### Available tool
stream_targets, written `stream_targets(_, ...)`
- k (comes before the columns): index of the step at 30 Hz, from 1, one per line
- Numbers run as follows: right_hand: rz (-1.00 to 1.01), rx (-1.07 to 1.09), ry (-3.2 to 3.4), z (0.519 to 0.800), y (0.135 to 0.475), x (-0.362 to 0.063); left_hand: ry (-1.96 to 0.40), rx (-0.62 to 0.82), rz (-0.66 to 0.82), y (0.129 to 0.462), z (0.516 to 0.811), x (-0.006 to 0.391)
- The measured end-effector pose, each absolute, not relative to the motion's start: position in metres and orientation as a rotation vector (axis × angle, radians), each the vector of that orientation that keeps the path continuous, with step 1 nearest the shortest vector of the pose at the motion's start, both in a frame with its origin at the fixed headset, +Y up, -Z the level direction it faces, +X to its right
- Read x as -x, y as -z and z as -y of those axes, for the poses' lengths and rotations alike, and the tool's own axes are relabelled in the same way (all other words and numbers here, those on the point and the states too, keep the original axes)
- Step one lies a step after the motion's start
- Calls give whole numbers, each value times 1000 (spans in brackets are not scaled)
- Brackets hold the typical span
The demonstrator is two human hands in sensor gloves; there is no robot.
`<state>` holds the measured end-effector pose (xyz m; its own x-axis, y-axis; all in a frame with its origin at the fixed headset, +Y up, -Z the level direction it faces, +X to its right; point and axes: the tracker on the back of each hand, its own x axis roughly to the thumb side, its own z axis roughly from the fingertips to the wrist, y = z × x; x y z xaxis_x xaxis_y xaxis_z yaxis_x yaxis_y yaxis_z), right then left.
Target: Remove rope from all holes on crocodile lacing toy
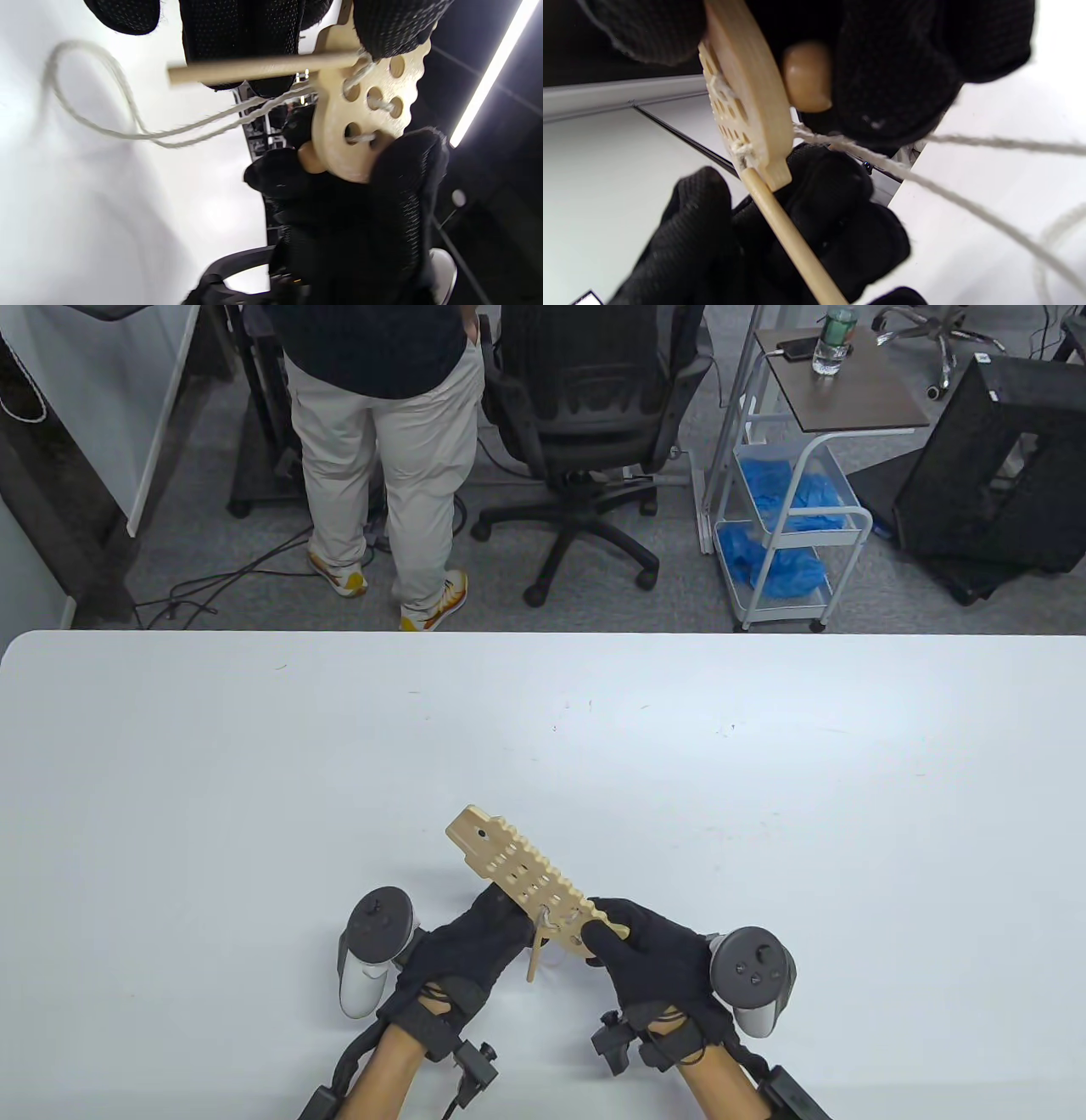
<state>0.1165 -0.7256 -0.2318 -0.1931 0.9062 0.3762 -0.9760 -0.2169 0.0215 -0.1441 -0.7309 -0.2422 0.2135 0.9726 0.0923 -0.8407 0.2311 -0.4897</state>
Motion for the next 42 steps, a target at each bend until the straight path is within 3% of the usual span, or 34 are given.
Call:
stream_targets(8, 206, -247, -1659, 737, 236, -124, -1033, 221, 422, 239, 719, 140)
stream_targets(23, 149, -29, -1543, 756, 247, -147, -1064, 167, 336, 245, 717, 160)
stream_targets(34, 151, 129, -1489, 767, 252, -170, -936, -65, 162, 249, 710, 193)
stream_targets(42, 160, 207, -1448, 771, 254, -184, -927, -123, 71, 251, 709, 212)
